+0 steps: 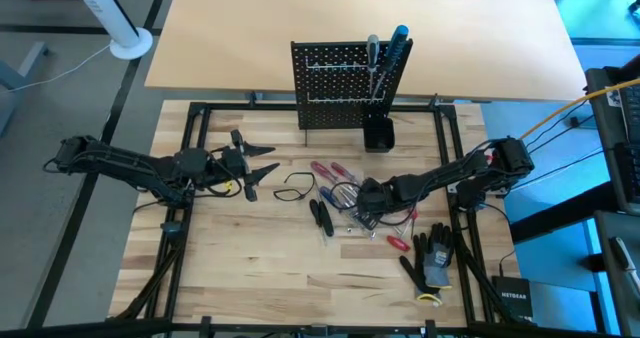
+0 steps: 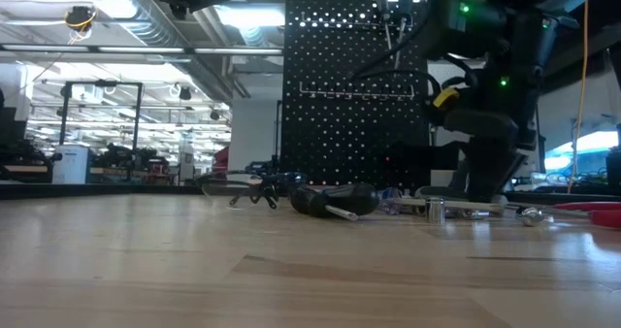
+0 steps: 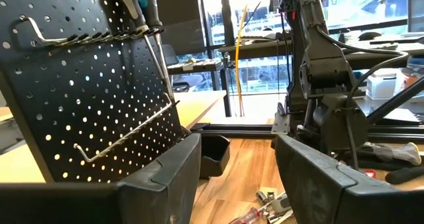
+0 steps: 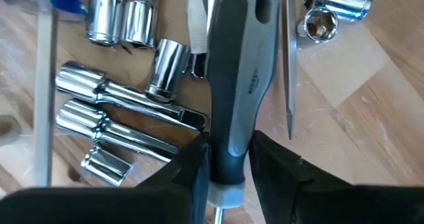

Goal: Hang tools onto peg board
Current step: Hang the gray screwdriver on the peg board

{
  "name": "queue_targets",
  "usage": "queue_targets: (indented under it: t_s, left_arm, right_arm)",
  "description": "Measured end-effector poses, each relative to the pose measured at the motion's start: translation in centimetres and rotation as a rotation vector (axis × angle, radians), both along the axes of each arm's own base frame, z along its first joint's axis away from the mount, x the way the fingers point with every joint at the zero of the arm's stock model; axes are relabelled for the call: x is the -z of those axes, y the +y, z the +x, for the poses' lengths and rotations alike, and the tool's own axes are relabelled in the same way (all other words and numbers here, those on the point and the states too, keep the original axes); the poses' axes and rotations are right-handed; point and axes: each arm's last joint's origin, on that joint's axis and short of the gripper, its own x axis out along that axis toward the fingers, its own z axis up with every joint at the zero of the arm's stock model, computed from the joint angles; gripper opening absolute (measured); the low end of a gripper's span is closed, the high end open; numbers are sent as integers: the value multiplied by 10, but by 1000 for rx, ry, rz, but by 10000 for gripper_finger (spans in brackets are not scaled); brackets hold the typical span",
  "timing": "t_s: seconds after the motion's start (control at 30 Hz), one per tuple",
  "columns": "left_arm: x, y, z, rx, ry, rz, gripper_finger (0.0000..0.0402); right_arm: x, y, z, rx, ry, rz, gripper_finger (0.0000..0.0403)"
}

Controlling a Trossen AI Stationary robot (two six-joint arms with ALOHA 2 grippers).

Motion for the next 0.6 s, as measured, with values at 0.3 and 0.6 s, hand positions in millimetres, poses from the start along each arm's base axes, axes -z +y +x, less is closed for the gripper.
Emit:
queue_targets:
  t_s: [0.3,0.6]
  left_arm:
    - [0,0,0,0,0,0,184]
    - [0,0,0,0,0,0,184]
  right_arm:
    - [0,0,0,-2,3,-10,104]
    - [1,-1,-1,-4,9,-30,70]
